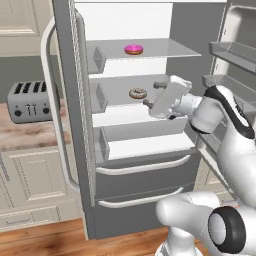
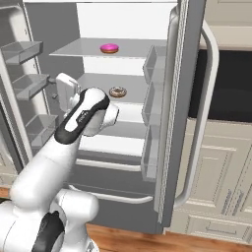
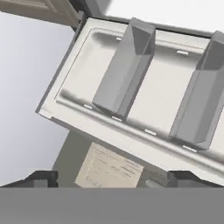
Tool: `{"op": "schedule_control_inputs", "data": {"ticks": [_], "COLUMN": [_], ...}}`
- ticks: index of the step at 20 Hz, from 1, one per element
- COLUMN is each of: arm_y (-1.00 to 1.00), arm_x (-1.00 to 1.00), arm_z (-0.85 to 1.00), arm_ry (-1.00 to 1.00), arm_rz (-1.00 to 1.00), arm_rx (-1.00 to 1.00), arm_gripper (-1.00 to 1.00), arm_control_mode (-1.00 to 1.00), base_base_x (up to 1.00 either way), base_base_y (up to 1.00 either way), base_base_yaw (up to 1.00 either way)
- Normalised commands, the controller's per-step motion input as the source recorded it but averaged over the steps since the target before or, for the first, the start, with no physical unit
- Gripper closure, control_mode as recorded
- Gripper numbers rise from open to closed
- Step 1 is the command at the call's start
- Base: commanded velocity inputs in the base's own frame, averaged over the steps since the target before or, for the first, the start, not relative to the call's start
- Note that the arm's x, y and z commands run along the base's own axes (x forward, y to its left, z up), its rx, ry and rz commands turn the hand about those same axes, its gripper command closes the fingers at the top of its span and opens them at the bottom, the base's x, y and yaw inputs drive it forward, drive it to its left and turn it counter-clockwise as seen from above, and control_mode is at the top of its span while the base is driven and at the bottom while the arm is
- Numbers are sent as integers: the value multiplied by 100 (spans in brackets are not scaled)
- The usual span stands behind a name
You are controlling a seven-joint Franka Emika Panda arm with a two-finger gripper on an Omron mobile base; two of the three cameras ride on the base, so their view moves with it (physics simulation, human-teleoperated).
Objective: Take the donuts from the fridge and place them on the empty tray on the dining counter.
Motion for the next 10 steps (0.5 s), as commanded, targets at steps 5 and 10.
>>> {"op": "schedule_control_inputs", "data": {"ticks": [5, 10], "arm_y": [-70, -45], "arm_x": [-64, -31], "arm_z": [2, -12], "arm_ry": [-6, -17], "arm_rz": [-24, -24], "arm_rx": [-46, -63], "arm_gripper": [-100, -100], "arm_control_mode": [-100, -100], "base_base_x": [0, 0], "base_base_y": [0, 0], "base_base_yaw": [0, 0]}}
